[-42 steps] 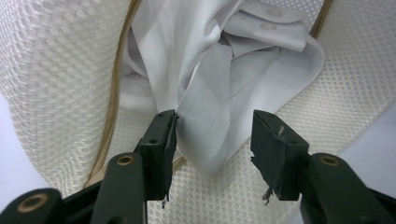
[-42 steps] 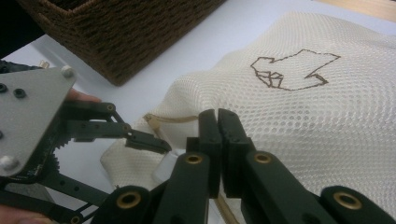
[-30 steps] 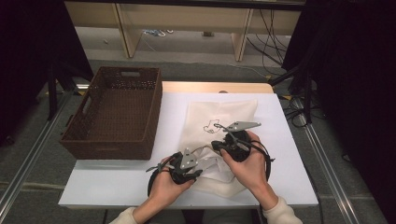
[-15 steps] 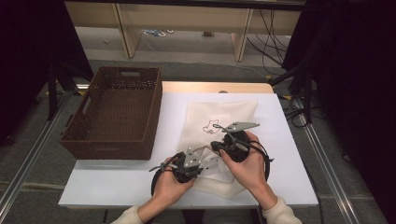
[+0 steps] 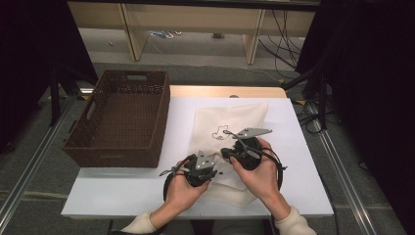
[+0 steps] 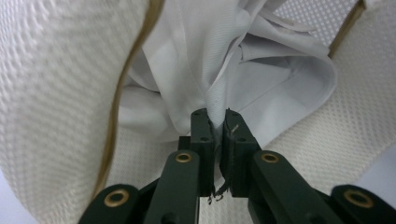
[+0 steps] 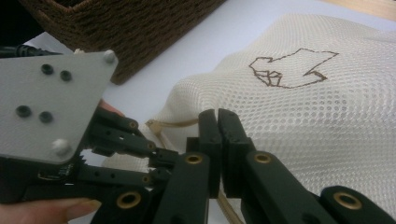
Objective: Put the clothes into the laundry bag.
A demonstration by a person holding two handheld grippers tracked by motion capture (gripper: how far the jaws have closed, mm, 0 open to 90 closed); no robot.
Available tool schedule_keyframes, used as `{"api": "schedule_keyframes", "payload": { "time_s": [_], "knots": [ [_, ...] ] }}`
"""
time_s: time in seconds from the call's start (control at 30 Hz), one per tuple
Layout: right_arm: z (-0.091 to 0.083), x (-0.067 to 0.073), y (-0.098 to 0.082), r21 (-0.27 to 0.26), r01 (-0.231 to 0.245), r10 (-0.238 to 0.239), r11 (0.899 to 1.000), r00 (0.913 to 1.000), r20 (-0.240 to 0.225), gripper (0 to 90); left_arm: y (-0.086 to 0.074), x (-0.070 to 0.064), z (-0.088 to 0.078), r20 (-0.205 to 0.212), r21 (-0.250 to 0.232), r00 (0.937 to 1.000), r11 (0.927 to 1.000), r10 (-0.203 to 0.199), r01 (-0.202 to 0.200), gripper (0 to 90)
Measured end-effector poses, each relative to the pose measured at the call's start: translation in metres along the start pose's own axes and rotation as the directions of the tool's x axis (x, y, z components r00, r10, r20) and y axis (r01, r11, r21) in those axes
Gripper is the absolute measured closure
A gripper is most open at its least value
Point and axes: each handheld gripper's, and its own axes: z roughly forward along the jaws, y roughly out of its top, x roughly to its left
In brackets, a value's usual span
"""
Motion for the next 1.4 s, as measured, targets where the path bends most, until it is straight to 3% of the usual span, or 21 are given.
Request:
{"api": "schedule_keyframes", "payload": {
  "time_s": [0.03,0.07,0.1,0.3,0.33,0.53,0.6,0.63,0.67,0.7,0.8,0.83,0.9,0.97,1.0,1.03,1.17,1.23,1.27,1.33,1.4],
  "knots": [
    [-0.001,0.001,0.0,0.003,-0.017,0.017,1.0,0.9999,0.003,90.0,0.002,0.001,0.001,-0.003,0.001,1.0,1.0,0.009,-0.009,83.8],
    [-0.001,0.0,0.0,0.0,-0.01,0.01,1.0,0.9999,0.006,90.0,0.003,-0.001,0.003,-0.012,-0.001,0.9999,0.9999,-0.012,0.012,83.8],
    [-0.001,-0.001,0.0,-0.002,-0.005,0.005,1.0,1.0,0.007,90.0,0.005,0.002,0.004,-0.013,-0.002,0.9995,0.9996,0.029,-0.029,83.8],
    [-0.001,-0.002,0.0,-0.001,-0.011,0.011,1.0,0.9999,0.008,90.0,0.015,0.007,0.018,-0.058,-0.011,0.9962,0.9977,0.066,-0.067,83.8],
    [-0.001,-0.002,0.0,0.0,-0.015,0.015,1.0,0.9999,-0.001,90.0,0.015,0.006,0.02,-0.066,-0.013,0.9971,0.9992,0.037,-0.038,83.8],
    [-0.001,0.0,0.0,0.0,-0.023,0.023,1.0,0.9997,0.009,90.0,0.016,0.013,0.027,-0.081,0.006,0.9956,0.9989,0.047,-0.047,83.5],
    [0.0,-0.003,0.0,-0.006,0.007,-0.007,1.0,1.0,0.005,90.0,0.014,0.013,0.032,-0.081,-0.028,0.9966,0.9995,0.013,-0.016,83.0],
    [-0.001,-0.002,0.0,-0.002,-0.012,0.012,1.0,0.9999,0.006,90.0,0.014,0.014,0.03,-0.079,0.007,0.9957,0.9989,0.048,-0.047,82.5],
    [0.001,-0.003,0.0,-0.012,0.005,-0.005,1.0,1.0,-0.002,90.0,0.013,0.014,0.029,-0.079,0.006,0.9952,0.9983,0.058,-0.057,81.6],
    [0.002,-0.005,0.0,-0.018,0.028,-0.028,0.999,0.9994,-0.019,90.0,0.012,0.013,0.027,-0.071,0.008,0.9952,0.9978,0.067,-0.066,80.0],
    [-0.001,-0.003,0.0,0.008,-0.038,0.038,0.999,0.9993,-0.002,90.0,0.009,0.012,0.02,-0.034,0.009,0.994,0.9946,0.104,-0.104,67.5],
    [-0.001,-0.005,0.0,0.0,-0.007,0.007,1.0,1.0,0.001,90.0,0.009,0.012,0.017,-0.027,0.007,0.9926,0.9929,0.118,-0.118,61.9],
    [-0.001,-0.004,0.0,-0.001,-0.018,0.018,1.0,0.9998,-0.002,90.0,0.007,0.011,0.011,-0.007,-0.006,0.9916,0.9916,0.129,-0.129,52.5],
    [-0.001,-0.005,0.0,-0.007,-0.01,0.01,1.0,0.9999,-0.004,90.0,0.004,0.006,0.002,-0.012,-0.009,0.9961,0.9962,0.087,-0.087,45.2],
    [-0.001,-0.004,0.0,-0.004,-0.027,0.026,1.0,0.9996,-0.011,90.0,0.005,0.008,-0.002,0.0,-0.02,0.9918,0.9916,0.128,-0.128,42.8],
    [-0.002,-0.004,0.0,-0.001,-0.026,0.026,1.0,0.9996,-0.012,90.0,0.004,0.007,-0.007,-0.004,-0.031,0.9907,0.9902,0.136,-0.136,41.7],
    [-0.003,-0.004,0.0,0.001,-0.029,0.029,1.0,0.9996,0.002,90.0,0.002,0.005,-0.027,-0.023,-0.066,0.9853,0.9832,0.169,-0.17,44.3],
    [-0.002,-0.004,0.0,0.003,-0.027,0.027,1.0,0.9996,-0.003,90.0,0.001,0.002,-0.034,-0.01,-0.061,0.9819,0.98,0.189,-0.189,52.9],
    [-0.001,-0.004,0.0,-0.003,-0.026,0.026,1.0,0.9996,-0.011,90.0,-0.001,-0.002,-0.033,-0.002,-0.087,0.9832,0.9794,0.183,-0.182,55.0],
    [-0.001,-0.003,0.0,0.002,-0.046,0.046,0.999,0.9989,-0.008,90.0,-0.002,-0.006,-0.031,0.017,-0.072,0.9766,0.9745,0.214,-0.213,59.9],
    [-0.001,-0.004,0.0,-0.002,-0.024,0.024,1.0,0.9997,-0.009,90.0,-0.004,-0.013,-0.023,0.04,-0.062,0.9707,0.9701,0.237,-0.234,60.5]
  ]
}}
